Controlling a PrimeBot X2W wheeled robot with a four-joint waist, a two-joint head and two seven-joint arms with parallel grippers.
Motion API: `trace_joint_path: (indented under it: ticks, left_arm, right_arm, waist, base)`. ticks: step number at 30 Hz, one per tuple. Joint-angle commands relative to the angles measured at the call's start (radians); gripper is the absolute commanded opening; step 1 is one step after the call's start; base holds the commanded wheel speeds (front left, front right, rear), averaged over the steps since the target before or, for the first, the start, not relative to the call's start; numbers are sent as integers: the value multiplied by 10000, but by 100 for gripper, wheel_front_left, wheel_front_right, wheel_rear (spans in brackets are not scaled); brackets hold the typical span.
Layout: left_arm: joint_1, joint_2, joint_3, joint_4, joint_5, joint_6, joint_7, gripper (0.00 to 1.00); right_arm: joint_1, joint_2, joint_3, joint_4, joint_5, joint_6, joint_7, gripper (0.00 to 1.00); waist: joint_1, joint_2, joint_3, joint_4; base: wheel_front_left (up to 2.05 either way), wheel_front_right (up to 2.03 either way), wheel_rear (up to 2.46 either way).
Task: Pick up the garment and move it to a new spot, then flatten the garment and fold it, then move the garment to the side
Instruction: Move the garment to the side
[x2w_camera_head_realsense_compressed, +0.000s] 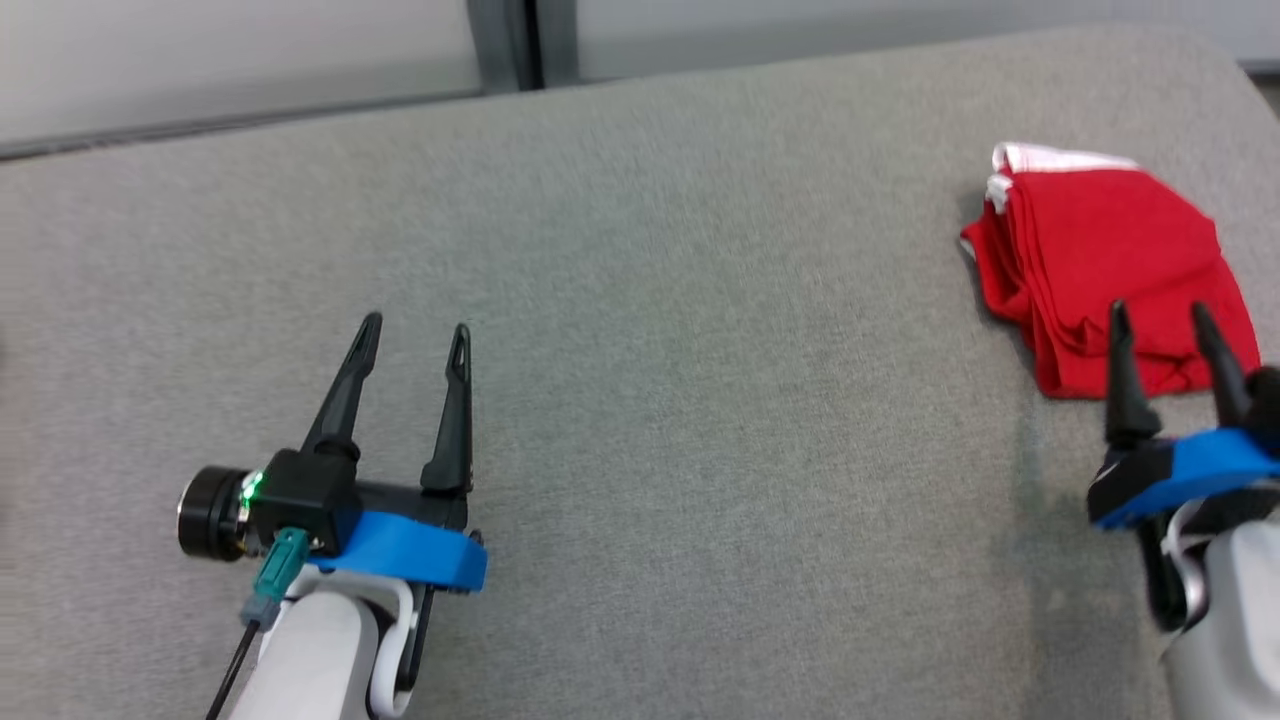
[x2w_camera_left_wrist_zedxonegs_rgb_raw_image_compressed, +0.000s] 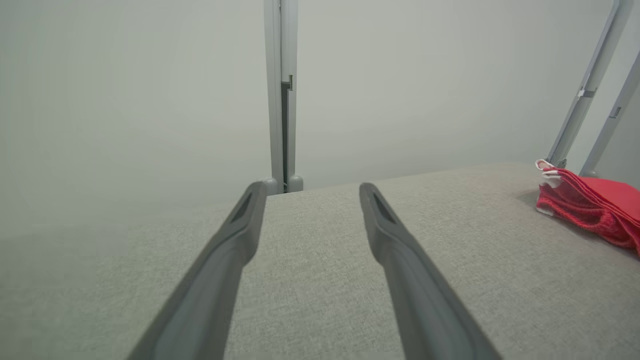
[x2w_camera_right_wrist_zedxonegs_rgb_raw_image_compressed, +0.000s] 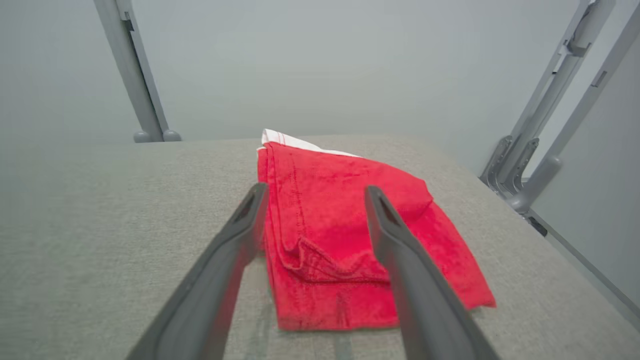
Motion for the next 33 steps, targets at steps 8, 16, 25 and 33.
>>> trace_joint_path:
  ticks: [8,16,25,33]
  left_arm:
    - [823,-20,286,318,-395,265,-50,100]
    - [1453,122,565,638,-749,328,-57,100]
    - [2186,387,571,792,-970,210,95,100]
    - [2596,550,446,693,-1066,146,315,100]
  right_arm:
    - [2216,971,582,-2684,46,-1,607,100]
    - [3492,1326,955,-4155,264,-1,1377,100]
    - [4605,1437,802,-4944,284,1,1847,100]
    - [5355,1453,769,-5600,409,1,2158,100]
  waist:
    - [2,0,-1144,677]
    - [2,0,-1898,1476]
    - [2,0,-2694,1613]
    - [2,0,-3010,1528]
  base:
    - [0,0,0]
    - [0,0,0]
    - [0,0,0]
    - [0,0,0]
